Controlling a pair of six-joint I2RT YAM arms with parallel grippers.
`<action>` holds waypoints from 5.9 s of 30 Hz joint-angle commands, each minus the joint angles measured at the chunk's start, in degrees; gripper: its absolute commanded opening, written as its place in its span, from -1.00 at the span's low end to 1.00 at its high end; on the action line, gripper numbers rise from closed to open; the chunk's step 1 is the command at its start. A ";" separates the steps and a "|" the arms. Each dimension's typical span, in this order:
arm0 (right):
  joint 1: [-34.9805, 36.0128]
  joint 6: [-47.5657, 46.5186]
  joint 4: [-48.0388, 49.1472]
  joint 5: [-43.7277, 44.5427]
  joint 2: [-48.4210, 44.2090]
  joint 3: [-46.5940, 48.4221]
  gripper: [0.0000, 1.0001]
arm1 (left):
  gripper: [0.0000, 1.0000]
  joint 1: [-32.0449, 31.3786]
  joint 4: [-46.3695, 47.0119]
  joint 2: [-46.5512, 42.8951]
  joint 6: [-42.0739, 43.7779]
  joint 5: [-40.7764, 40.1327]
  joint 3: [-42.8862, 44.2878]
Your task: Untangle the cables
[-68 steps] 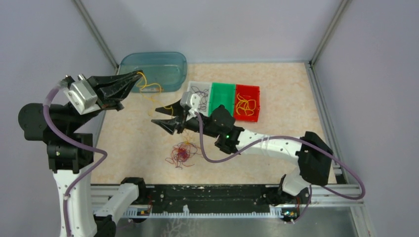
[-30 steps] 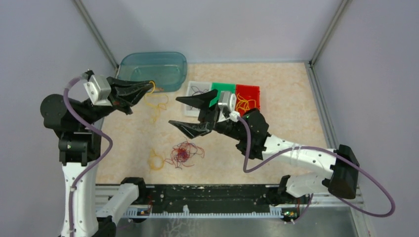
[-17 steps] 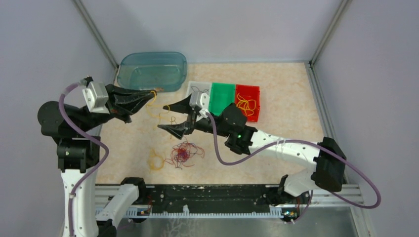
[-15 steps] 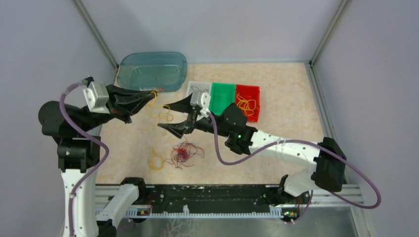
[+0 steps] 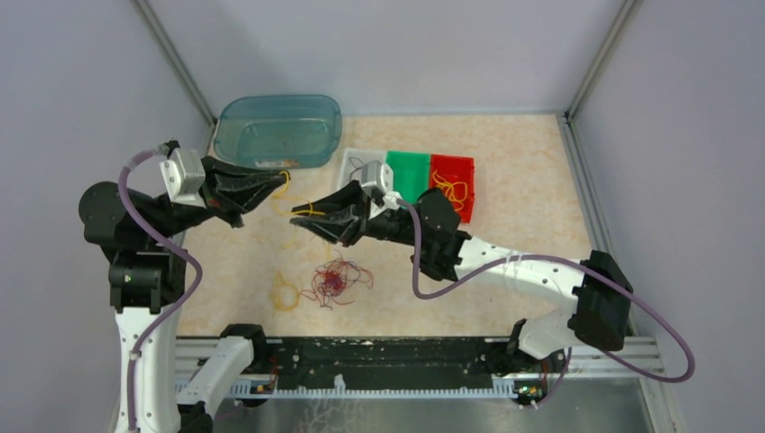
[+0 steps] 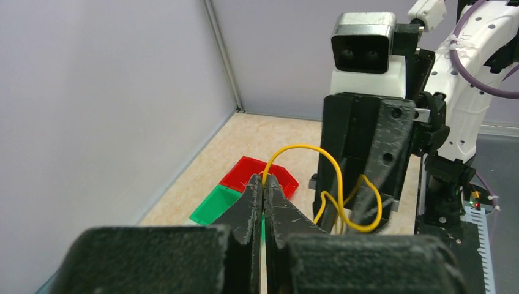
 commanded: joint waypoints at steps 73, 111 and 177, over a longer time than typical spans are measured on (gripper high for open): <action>-36.30 -4.59 -41.71 36.77 4.77 3.05 -0.20 | 0.99 0.56 -41.17 12.97 45.68 -20.61 -4.01; 10.90 -0.60 -47.47 16.46 48.11 34.66 0.04 | 1.00 29.59 -28.03 17.88 31.28 -14.80 -6.09; -44.71 5.76 -29.96 27.01 -7.97 -7.17 -1.00 | 0.99 20.17 -36.11 18.64 39.01 -7.85 -7.63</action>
